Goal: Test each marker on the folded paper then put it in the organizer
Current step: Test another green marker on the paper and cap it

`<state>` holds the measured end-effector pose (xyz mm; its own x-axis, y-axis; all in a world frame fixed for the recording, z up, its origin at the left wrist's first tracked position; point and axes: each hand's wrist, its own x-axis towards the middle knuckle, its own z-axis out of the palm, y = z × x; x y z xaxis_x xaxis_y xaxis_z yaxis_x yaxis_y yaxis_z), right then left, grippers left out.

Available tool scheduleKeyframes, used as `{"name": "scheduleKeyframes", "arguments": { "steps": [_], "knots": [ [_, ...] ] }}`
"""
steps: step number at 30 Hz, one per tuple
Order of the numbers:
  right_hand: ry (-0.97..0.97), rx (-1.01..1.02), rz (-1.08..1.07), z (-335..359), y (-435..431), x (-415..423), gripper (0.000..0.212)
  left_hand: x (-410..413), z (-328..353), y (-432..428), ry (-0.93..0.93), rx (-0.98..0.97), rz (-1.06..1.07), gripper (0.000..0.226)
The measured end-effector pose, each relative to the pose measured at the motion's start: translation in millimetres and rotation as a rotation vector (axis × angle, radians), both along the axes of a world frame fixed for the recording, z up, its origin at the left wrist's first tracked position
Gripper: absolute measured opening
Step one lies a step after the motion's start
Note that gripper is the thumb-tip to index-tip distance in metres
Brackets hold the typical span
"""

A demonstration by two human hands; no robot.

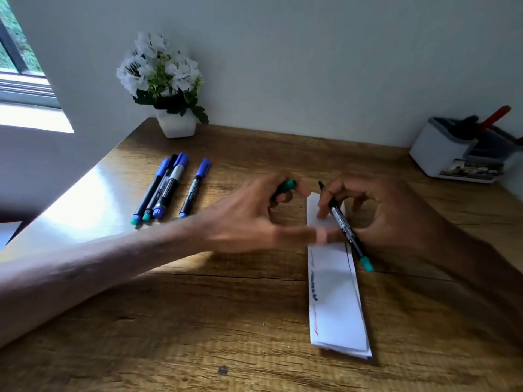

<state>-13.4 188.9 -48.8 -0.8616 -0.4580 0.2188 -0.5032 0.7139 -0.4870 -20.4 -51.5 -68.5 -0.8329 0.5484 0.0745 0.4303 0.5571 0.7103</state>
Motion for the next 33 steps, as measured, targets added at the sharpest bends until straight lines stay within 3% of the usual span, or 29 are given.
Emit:
{"name": "scheduleKeyframes", "arguments": {
  "steps": [3,11,17,19,28,33],
  "knots": [
    [0.006,0.007,0.086,3.9,2.2,1.3,0.039,4.3,4.0,-1.1,0.074,-0.213,-0.089,0.094],
    [0.011,-0.049,0.176,4.0,6.3,4.8,0.018,10.8,3.9,7.4,0.084,-0.253,-0.105,0.099],
    [-0.399,-0.560,0.113,5.0,3.7,15.2,0.017,12.8,5.5,9.4,0.130,-0.257,-0.082,0.105],
    [-0.437,-0.559,0.100,7.3,0.8,16.1,0.015,13.2,6.1,9.4,0.134,-0.251,-0.080,0.105],
    [-0.276,-0.445,-0.092,-4.7,-3.4,9.9,0.007,13.1,5.3,9.2,0.128,-0.249,-0.073,0.105],
    [-0.215,-0.400,-0.059,-9.6,-9.9,3.6,0.006,12.3,4.0,9.1,0.128,-0.246,-0.074,0.106]
  ]
}}
